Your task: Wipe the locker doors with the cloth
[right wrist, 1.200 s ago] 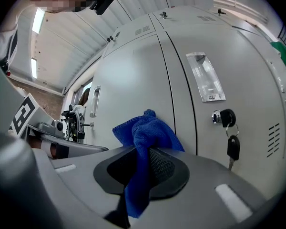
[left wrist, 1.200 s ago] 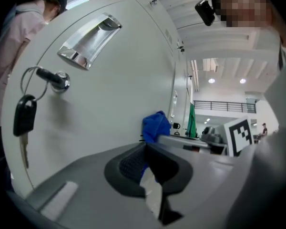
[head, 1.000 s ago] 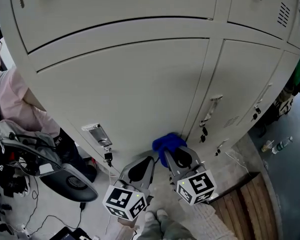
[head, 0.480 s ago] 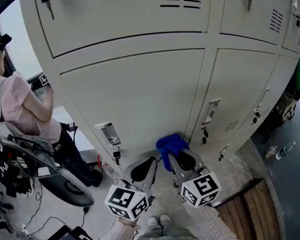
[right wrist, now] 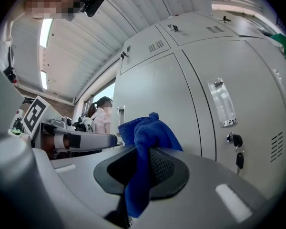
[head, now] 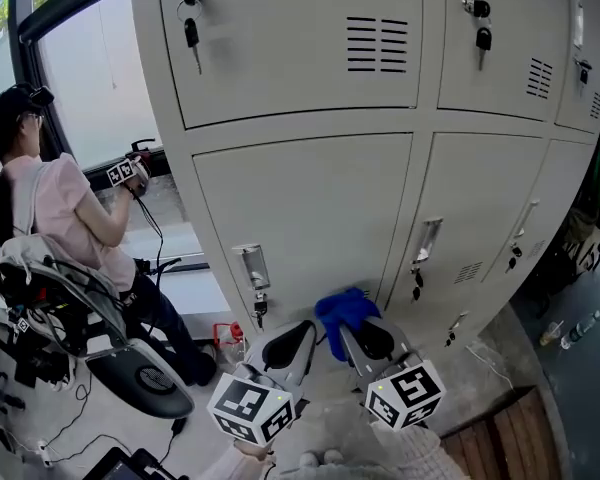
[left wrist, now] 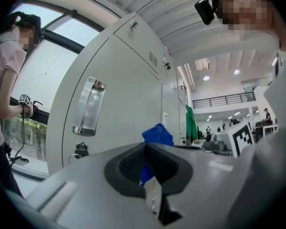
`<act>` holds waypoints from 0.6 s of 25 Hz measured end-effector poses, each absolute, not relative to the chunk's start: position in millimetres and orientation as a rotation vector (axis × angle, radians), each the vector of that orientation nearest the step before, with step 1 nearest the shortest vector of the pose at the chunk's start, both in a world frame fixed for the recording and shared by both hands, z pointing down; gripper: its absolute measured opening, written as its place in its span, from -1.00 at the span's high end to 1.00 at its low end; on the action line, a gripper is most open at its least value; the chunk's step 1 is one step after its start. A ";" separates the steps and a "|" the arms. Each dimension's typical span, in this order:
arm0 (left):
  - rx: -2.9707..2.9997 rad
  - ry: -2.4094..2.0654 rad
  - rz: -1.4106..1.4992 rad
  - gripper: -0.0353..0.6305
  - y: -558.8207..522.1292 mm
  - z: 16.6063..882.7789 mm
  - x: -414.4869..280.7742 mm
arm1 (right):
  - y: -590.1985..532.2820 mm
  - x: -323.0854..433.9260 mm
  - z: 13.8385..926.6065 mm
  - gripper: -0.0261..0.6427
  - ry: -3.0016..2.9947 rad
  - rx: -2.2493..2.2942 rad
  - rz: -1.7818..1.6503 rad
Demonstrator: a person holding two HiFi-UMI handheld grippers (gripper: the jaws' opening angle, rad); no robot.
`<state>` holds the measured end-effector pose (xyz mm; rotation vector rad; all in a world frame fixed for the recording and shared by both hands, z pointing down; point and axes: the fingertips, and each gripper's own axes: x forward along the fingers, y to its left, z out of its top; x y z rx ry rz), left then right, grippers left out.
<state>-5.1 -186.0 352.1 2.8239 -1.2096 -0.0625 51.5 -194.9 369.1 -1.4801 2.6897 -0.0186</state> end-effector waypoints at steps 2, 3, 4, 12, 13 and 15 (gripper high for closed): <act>2.830 -1.219 -0.052 0.89 -180.1 350.8 -8.7 | -190.3 48.4 363.3 0.75 2.680 -1.469 -0.012; 2.831 -1.228 -0.049 0.89 -178.1 350.3 -11.4 | -188.5 47.0 360.2 0.75 2.674 -1.465 -0.006; 2.828 -1.239 -0.051 0.89 -176.8 350.1 -14.4 | -186.9 45.7 357.7 0.75 2.671 -1.459 0.001; 2.765 -1.294 -0.124 0.89 -172.3 355.9 -27.4 | -177.6 43.8 351.2 0.75 2.703 -1.422 0.064; 2.752 -1.305 -0.130 0.89 -172.7 357.7 -29.9 | -177.6 45.0 350.4 0.75 2.706 -1.419 0.070; 2.723 -1.326 -0.141 0.89 -174.2 361.1 -35.4 | -177.3 46.6 349.7 0.75 2.709 -1.413 0.075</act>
